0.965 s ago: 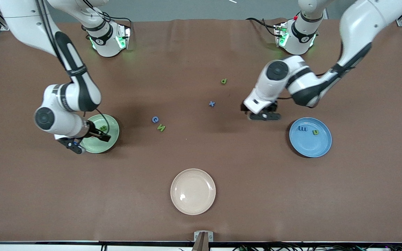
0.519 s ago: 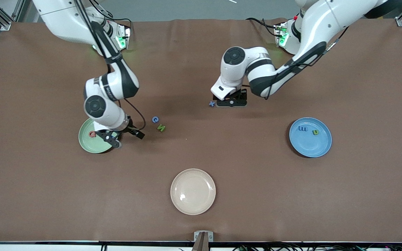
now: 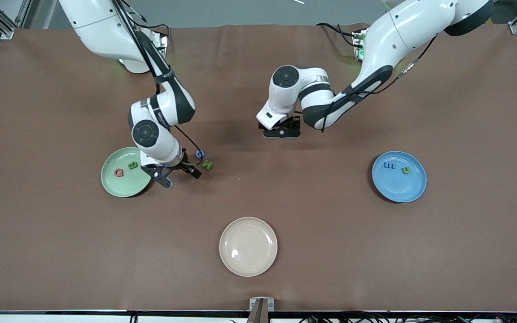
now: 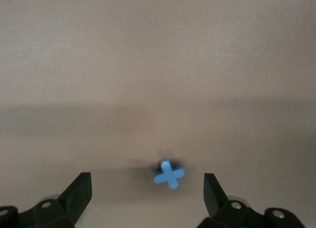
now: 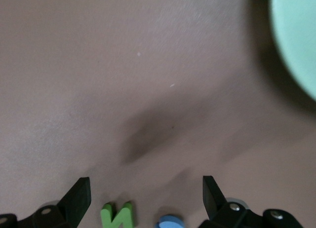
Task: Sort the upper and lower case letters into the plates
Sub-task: 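Grasp the blue x with the left gripper while the right gripper grasps N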
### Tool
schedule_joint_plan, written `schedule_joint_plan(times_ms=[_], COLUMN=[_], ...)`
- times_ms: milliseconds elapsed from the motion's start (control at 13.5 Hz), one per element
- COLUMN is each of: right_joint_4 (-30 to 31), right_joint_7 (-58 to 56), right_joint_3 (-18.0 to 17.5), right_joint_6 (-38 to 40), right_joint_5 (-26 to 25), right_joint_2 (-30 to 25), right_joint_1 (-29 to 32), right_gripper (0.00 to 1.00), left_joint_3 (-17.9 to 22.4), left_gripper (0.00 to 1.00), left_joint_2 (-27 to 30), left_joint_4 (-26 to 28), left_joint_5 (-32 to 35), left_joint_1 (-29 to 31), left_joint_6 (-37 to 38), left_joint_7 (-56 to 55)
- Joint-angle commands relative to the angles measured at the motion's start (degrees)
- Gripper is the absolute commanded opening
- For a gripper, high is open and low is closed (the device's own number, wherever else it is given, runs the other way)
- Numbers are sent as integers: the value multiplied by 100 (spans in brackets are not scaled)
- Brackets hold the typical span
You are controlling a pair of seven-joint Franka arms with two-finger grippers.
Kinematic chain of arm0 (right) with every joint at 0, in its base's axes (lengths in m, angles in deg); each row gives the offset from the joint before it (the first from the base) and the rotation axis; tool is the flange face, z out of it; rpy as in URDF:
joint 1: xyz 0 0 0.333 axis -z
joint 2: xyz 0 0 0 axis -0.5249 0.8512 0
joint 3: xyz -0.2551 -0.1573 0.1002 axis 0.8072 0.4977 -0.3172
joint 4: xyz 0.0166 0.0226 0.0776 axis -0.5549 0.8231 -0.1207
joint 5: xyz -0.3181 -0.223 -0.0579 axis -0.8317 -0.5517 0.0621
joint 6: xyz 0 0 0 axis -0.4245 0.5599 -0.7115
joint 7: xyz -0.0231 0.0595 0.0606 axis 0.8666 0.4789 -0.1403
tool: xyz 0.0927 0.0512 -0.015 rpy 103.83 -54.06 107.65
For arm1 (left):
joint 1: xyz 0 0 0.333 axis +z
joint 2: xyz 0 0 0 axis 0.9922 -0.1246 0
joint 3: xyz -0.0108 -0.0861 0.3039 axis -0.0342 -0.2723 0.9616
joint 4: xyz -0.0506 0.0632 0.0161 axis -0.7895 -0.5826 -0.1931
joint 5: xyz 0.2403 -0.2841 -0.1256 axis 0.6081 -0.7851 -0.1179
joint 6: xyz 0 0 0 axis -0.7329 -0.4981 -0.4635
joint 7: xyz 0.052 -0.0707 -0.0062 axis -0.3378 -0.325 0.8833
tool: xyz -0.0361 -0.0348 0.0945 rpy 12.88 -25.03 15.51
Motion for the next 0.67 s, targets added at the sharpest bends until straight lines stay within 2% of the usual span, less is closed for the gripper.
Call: schedule_joint_plan(times_ms=[0,148,297,519,594], right_joint_4=[-282,-450,-547,-547,-547], right_joint_7=[424,600,811,917,970], right_joint_3=[51,51,51,51,51], right_joint_6=[-70,-70,-79,-70,-70], right_joint_5=[60,60,60,60,60], right_joint_2=[286,427,541,559,559], right_joint_1=[-238,-343,-423,-502,-511], right_gripper=[99,96,93,88,87], left_joint_3=[382,489,498,498,498], left_gripper=[100,99,91,64,59], left_joint_2=[-218,-236,-236,-332,-341], left_joint_4=[-422,-485,-476,-485,-476], left_joint_5=[-68,-68,-68,-68,-68], left_joint_1=[-529,-680,-680,-680,-680], left_joint_6=[-15,-15,-15,-15,-15], left_joint_7=[-88,-80,-27,8,17])
